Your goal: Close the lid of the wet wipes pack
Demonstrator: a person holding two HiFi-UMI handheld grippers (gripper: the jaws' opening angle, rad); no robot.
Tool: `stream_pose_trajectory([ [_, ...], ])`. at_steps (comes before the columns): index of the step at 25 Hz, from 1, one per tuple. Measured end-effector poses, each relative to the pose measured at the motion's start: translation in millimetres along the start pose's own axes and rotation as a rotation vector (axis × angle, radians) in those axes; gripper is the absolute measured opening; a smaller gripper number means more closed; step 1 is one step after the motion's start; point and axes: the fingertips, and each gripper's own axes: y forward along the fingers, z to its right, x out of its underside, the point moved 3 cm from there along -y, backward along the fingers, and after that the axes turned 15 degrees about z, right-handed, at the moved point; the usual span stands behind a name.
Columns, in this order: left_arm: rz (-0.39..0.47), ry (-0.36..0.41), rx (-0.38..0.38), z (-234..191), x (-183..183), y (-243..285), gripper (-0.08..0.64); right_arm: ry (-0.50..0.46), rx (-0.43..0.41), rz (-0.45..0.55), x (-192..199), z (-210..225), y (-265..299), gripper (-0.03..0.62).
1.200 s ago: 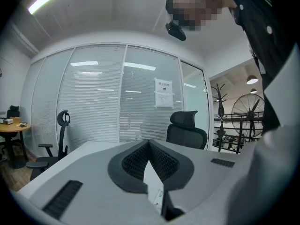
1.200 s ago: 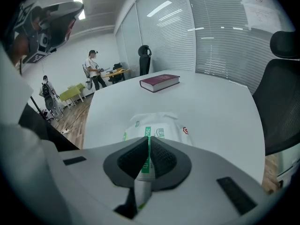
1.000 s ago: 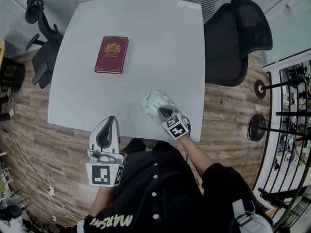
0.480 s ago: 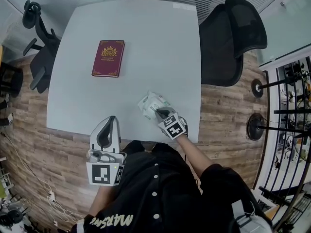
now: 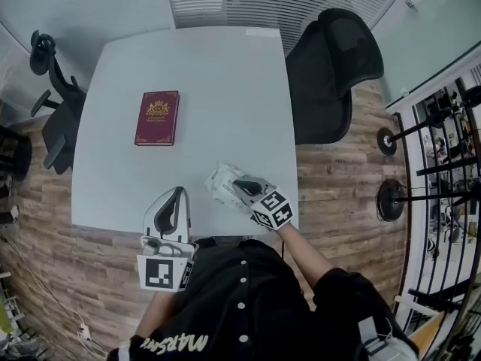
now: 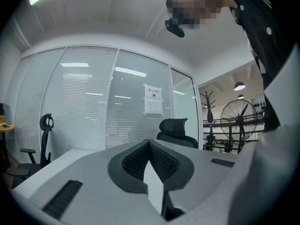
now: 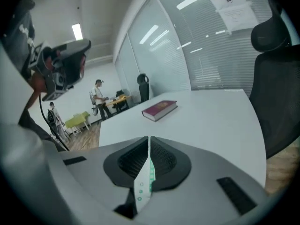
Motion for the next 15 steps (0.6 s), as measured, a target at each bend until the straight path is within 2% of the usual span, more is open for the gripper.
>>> stream_pose_trajectory([
  [2, 0.004, -0.01, 0.014, 3, 0, 3, 0.008, -0.016, 0.001, 0.126, -30, 0, -16, 0.038],
  [4, 0.026, 0.014, 0.042, 5, -1, 8, 0.008, -0.03, 0.006, 0.24, -58, 1, -33, 0.038],
  [9, 0.058, 0.03, 0.094, 13, -2, 19, 0.008, -0.055, 0.031, 0.451, -112, -1, -82, 0.038],
  [12, 0.066, 0.027, 0.111, 16, -2, 25, 0.007, -0.08, 0.043, 0.544, -136, -11, -111, 0.038],
  [15, 0.066, 0.016, 0.134, 20, 2, 31, 0.006, -0.165, 0.09, 0.589, -149, -16, -136, 0.037],
])
